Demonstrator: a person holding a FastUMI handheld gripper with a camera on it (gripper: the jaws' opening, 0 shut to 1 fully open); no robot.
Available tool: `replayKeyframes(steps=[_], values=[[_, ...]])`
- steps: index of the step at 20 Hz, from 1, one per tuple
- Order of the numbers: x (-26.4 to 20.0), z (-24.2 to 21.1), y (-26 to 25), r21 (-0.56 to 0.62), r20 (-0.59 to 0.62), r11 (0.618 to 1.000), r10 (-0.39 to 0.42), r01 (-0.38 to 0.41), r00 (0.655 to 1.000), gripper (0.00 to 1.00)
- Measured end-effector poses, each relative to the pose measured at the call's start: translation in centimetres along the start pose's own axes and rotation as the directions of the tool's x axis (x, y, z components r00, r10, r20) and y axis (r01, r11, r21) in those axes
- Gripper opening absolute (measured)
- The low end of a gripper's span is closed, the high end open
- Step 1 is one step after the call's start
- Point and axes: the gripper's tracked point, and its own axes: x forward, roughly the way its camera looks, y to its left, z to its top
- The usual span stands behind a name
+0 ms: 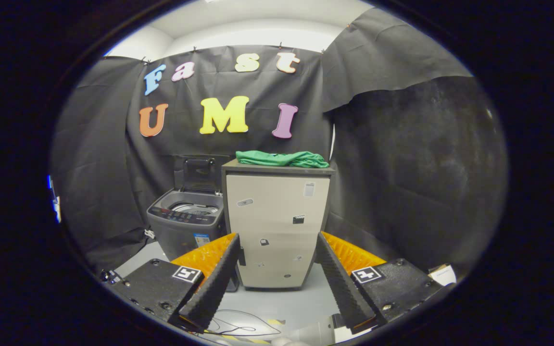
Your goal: Put the clothes into the washing machine and then close the washing machine lid.
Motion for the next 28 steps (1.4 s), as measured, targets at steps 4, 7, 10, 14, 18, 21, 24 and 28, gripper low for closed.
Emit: replayKeyframes(steps=[4,7,10,14,18,21,24,28], values=[[0.1,0.5,0.6,0.001,0.001,1.0,-0.003,0.003,1.0,0.99],[0.1,1.8,0.8,0.002,0.015,1.0,-0.013,0.013,1.0,0.99],[0.4,4.1,0.3,0.01,0.027,0.999,-0.036,0.036,0.999,0.99],[1.6,8.5,-1.0,0.043,0.044,0.997,-0.068,0.066,0.997,0.99],[4.3,13.7,-2.9,0.062,0.064,0.992,-0.109,0.105,0.992,0.99],[7.8,17.7,-3.7,0.054,0.079,0.992,-0.116,0.112,0.99,0.99],[12.1,21.8,-3.8,0.042,0.091,0.996,-0.089,0.085,0.992,0.99],[18.5,27.2,-3.0,0.043,0.102,0.999,-0.034,0.03,0.994,0.99]])
